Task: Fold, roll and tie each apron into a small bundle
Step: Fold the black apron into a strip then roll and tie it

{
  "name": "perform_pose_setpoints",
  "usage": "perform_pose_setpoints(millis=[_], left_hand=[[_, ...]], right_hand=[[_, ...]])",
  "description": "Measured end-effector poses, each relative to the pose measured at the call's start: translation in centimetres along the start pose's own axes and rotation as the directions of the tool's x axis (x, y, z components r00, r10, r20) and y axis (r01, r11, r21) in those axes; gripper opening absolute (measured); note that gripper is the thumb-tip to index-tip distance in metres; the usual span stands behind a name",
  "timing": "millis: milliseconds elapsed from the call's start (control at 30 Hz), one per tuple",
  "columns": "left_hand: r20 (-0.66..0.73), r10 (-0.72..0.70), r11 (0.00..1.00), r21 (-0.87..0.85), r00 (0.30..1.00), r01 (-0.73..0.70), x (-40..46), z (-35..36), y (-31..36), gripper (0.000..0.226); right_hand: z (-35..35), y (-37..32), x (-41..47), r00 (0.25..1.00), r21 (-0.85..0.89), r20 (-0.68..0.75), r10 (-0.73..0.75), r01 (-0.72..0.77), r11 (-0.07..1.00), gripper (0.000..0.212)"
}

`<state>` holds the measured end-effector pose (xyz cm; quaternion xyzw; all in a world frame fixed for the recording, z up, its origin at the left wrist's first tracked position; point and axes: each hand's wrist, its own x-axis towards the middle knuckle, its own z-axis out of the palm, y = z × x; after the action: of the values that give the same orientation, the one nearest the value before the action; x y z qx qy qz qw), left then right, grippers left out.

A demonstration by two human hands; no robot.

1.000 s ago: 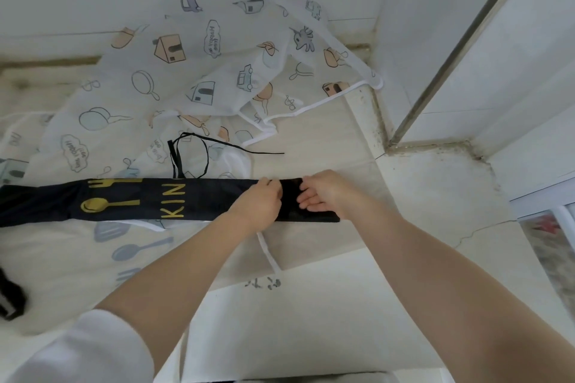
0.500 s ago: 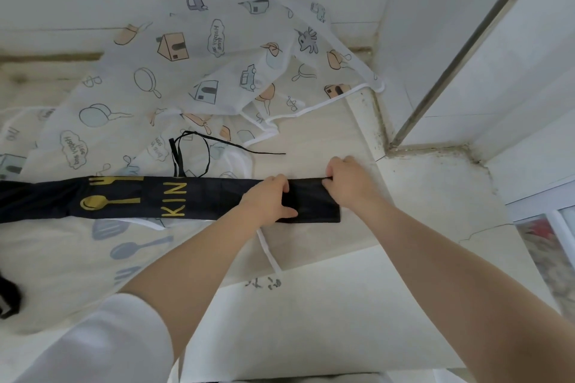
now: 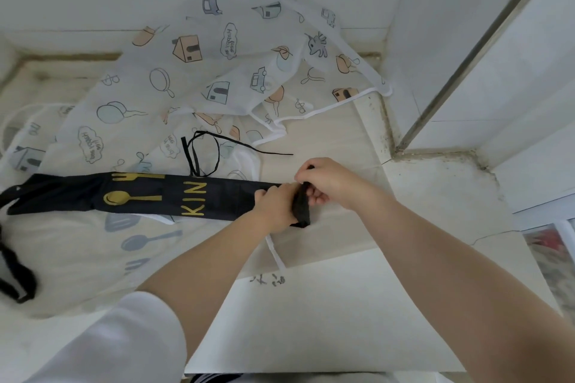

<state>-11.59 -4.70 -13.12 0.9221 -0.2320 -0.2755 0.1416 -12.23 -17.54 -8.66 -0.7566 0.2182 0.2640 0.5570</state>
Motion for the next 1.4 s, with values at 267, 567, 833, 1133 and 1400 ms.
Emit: perform_pose_setpoints(millis=[267, 567, 833, 1133, 1400], left_hand=[[0.137, 0.069, 0.997, -0.055, 0.988, -0.062, -1.7, -2.5, -5.1, 0.024], [0.045, -0.086, 0.993, 0.088, 0.995, 0.082, -3.1, -2.1, -6.2, 0.040], [0.014, -0.053, 0.996, 0.072, 0.999, 0.052, -3.2, -1.9, -6.3, 0.023], [0.023, 0.009, 0.999, 0.052, 1.000, -0.011, -3.5, -2.3, -7.1, 0.020], [0.035, -0.036, 0.999, 0.019, 0.999, 0.036, -3.0, -2.4, -6.8, 0.018]], right_hand=[[3.3, 0.7, 2.1, 1.000, -0.282, 0.017, 0.002, 0.003, 0.959, 0.025], [6.3, -0.1, 3.2, 0.956, -0.781, -0.276, -0.100, -0.163, 0.602, 0.043], [4.9, -1.2, 2.9, 0.980, -0.754, -0.196, 0.042, -0.178, 0.632, 0.051], [5.2, -5.9, 1.4, 0.998, -0.809, 0.065, -0.017, 0.062, 0.585, 0.031], [4.8, -4.3, 3.7, 0.996, -0.931, 0.012, 0.091, -0.022, 0.364, 0.029]])
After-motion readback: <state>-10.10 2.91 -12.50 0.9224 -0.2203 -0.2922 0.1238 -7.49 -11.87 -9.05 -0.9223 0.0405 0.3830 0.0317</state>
